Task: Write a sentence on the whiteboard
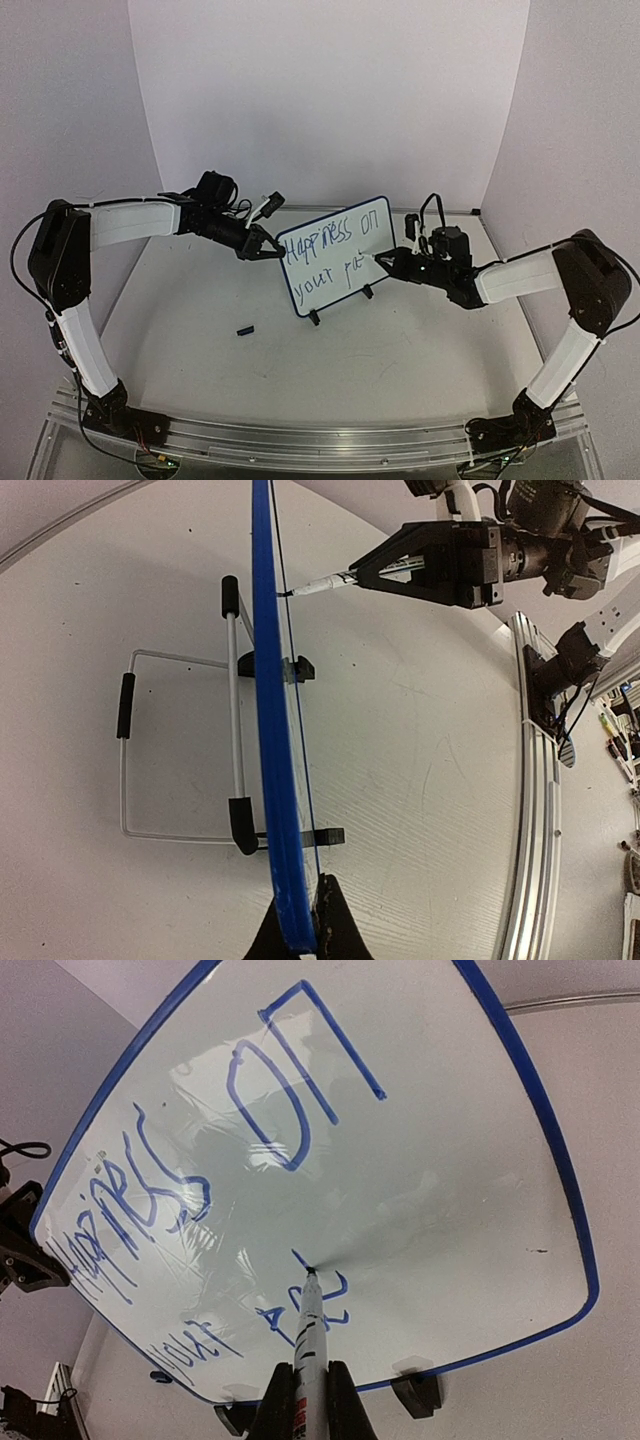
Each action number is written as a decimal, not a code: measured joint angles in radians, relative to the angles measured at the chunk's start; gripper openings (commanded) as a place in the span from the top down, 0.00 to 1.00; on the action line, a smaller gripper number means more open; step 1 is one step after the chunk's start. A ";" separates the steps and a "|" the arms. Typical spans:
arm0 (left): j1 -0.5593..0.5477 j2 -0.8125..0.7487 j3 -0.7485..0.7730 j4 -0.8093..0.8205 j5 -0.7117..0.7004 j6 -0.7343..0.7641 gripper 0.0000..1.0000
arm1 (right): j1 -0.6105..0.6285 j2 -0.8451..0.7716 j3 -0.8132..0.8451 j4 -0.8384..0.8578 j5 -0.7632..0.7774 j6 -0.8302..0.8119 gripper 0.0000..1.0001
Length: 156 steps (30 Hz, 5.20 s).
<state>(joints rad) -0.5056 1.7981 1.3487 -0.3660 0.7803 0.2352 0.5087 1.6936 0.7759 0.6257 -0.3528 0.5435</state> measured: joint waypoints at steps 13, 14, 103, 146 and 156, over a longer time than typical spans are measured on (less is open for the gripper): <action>-0.003 0.000 0.004 -0.002 -0.005 0.000 1.00 | 0.000 0.016 -0.052 0.001 0.017 0.017 1.00; -0.004 0.000 0.005 -0.002 -0.006 0.000 1.00 | 0.000 0.016 -0.052 0.001 0.019 0.018 1.00; -0.006 0.000 0.005 -0.001 -0.010 0.000 1.00 | 0.000 -0.016 -0.025 -0.043 0.127 0.000 1.00; -0.007 0.000 0.005 -0.001 -0.010 0.002 1.00 | 0.000 -0.087 -0.082 -0.091 0.201 0.003 1.00; -0.007 0.000 0.005 -0.001 -0.010 0.002 1.00 | 0.000 -0.044 -0.082 -0.097 0.202 0.002 1.00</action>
<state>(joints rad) -0.5129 1.7981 1.3537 -0.3668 0.7708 0.2375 0.5087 1.6497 0.6937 0.5287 -0.1509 0.5457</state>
